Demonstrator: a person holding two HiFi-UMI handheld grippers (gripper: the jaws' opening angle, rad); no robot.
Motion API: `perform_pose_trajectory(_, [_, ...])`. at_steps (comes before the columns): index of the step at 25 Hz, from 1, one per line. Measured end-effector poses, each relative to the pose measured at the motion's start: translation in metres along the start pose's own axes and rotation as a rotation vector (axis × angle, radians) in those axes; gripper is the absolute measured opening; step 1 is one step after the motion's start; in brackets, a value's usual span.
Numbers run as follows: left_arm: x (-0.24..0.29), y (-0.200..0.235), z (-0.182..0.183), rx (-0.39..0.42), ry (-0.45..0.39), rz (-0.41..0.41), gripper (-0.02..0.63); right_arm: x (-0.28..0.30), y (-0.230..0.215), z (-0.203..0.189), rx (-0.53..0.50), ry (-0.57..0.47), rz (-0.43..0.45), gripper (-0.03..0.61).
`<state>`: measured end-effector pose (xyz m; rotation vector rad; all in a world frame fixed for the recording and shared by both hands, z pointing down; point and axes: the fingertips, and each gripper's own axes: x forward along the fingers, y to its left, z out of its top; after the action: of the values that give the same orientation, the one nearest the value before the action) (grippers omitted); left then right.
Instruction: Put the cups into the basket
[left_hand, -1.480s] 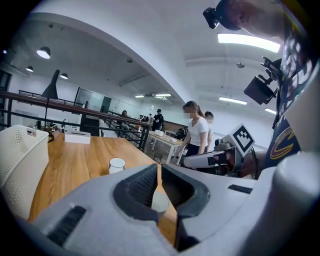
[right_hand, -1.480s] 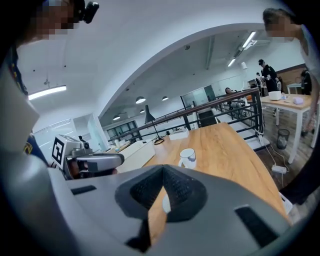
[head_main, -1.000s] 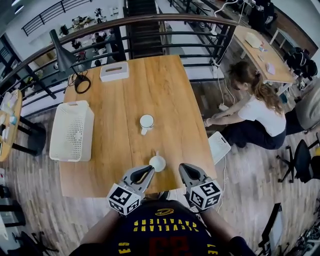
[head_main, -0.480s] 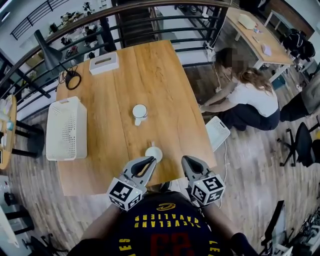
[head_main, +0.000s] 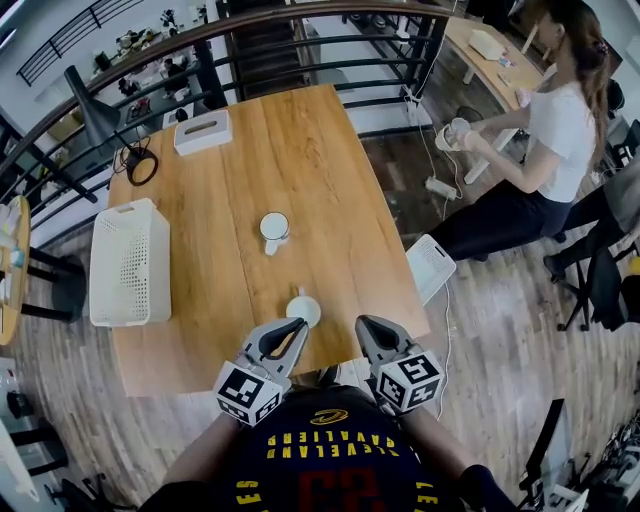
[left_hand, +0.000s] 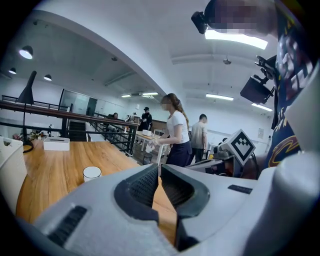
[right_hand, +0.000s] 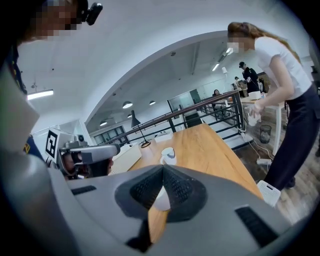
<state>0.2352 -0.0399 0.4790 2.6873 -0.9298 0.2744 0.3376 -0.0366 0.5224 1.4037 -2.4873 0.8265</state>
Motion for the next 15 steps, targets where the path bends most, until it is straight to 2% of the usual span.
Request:
perform_pose_trajectory(4, [-0.001,0.001,0.003,-0.022,-0.023,0.013,0.012,-0.004,0.0,-0.002,0.006,0.007,0.0,0.012])
perform_pose_trajectory(11, [-0.006,0.006,-0.005,-0.031,-0.013,0.045,0.055,-0.008,-0.004,-0.008,0.003,0.017,-0.002,0.012])
perform_pose_trajectory(15, [-0.01,0.008,-0.013,-0.031,0.004,0.073,0.08,0.001,-0.003,-0.018,-0.031,0.068,0.01,0.012])
